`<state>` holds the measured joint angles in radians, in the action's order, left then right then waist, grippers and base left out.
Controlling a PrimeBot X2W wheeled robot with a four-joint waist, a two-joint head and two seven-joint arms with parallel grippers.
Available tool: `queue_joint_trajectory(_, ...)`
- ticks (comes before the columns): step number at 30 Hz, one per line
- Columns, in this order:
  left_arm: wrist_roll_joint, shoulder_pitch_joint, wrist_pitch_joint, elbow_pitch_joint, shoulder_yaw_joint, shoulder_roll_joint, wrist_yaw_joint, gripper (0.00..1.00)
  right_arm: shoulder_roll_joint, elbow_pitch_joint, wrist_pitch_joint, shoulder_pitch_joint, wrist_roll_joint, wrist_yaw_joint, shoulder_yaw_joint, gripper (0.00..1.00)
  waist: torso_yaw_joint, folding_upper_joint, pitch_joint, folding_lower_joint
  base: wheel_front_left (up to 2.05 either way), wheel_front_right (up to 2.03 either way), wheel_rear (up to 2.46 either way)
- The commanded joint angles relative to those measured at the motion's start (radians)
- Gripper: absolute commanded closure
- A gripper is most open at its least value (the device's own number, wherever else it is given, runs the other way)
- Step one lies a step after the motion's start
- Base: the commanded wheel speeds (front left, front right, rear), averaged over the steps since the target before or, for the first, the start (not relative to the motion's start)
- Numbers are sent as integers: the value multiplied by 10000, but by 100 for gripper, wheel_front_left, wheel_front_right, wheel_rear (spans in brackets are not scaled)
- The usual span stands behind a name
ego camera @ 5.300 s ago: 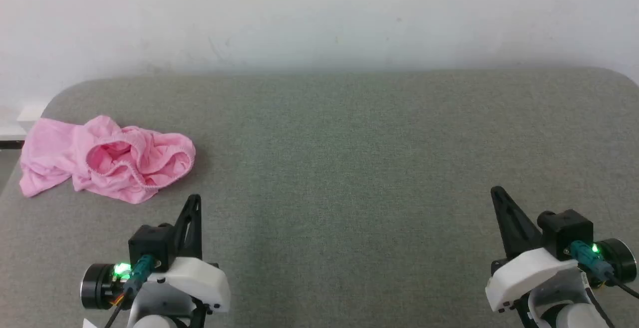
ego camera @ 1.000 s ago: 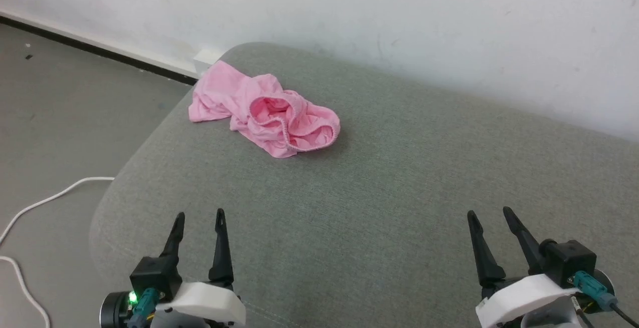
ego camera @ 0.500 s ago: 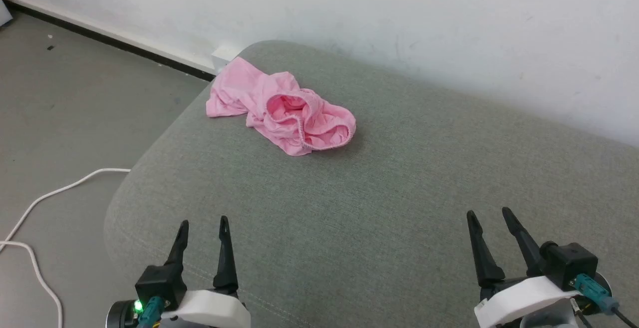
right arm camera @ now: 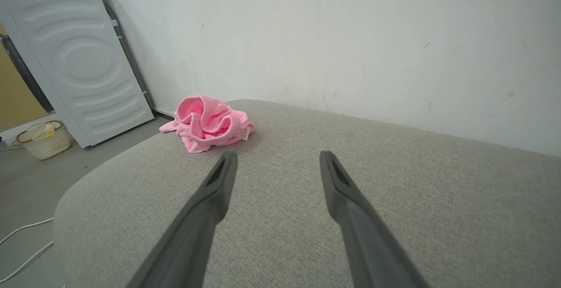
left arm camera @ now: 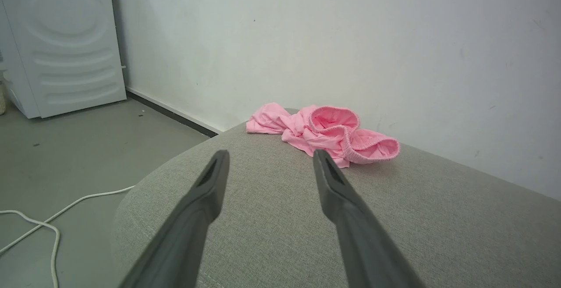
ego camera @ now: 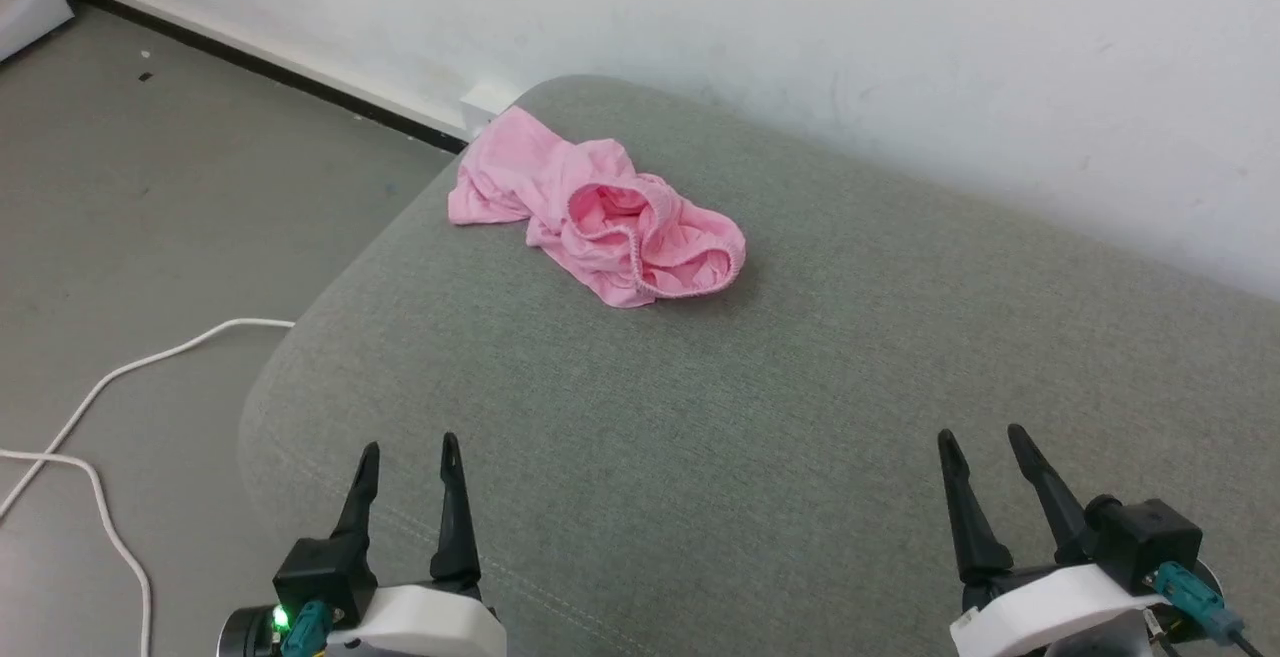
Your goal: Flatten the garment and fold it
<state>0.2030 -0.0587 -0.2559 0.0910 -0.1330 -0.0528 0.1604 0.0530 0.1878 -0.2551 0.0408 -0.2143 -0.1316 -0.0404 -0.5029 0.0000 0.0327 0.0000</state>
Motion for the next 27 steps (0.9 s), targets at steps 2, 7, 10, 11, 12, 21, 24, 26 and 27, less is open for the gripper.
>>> queue_joint_trajectory(2, 73, -102, -59, 34, -41, 26, 58, 0, -28, 34, -67, 73, -83, 9, -14, 0, 8, 0, -40, 0, 0, 0, 0)
queue_joint_trajectory(7, 73, -96, -59, 17, -35, 26, 81, 0, -28, 63, -67, 50, -80, 9, -4, 0, 45, 0, -71, 0, 0, 0, 0)
queue_joint_trajectory(10, 98, -91, -59, 19, -25, 26, 92, 0, -28, 84, -67, 38, -81, 9, 2, 0, 86, 0, -81, 0, 0, 0, 0)
queue_joint_trajectory(11, 144, -82, -59, 25, -14, 26, 88, 0, -28, 85, -67, 33, -86, 9, 5, 0, 106, 0, -87, 0, 0, 0, 0)
queue_joint_trajectory(12, 173, -48, -59, 49, -10, 26, 71, 0, -28, 82, -67, 24, -90, 9, 11, 0, 131, 0, -97, 0, 0, 0, 0)
queue_joint_trajectory(21, 895, 2422, -42, 733, 623, -328, -796, 0, -28, -159, -11, -268, 197, 9, 261, 0, 678, 0, -725, 0, 0, 0, 0)
queue_joint_trajectory(24, 1629, 3845, 336, 1244, 973, -372, -1155, 0, -28, -435, 153, -451, 474, 9, 446, 0, 1009, 0, -1210, 0, 0, 0, 0)
queue_joint_trajectory(26, 2025, 4789, 829, 1613, 1106, -477, -1360, 0, -28, -715, 311, -574, 674, 9, 608, 0, 1246, 0, -1675, 0, 0, 0, 0)
queue_joint_trajectory(27, 2268, 5270, 1162, 1833, 1159, -501, -1477, 0, -28, -883, 401, -644, 781, 9, 692, 0, 1374, 0, -1940, 0, 0, 0, 0)
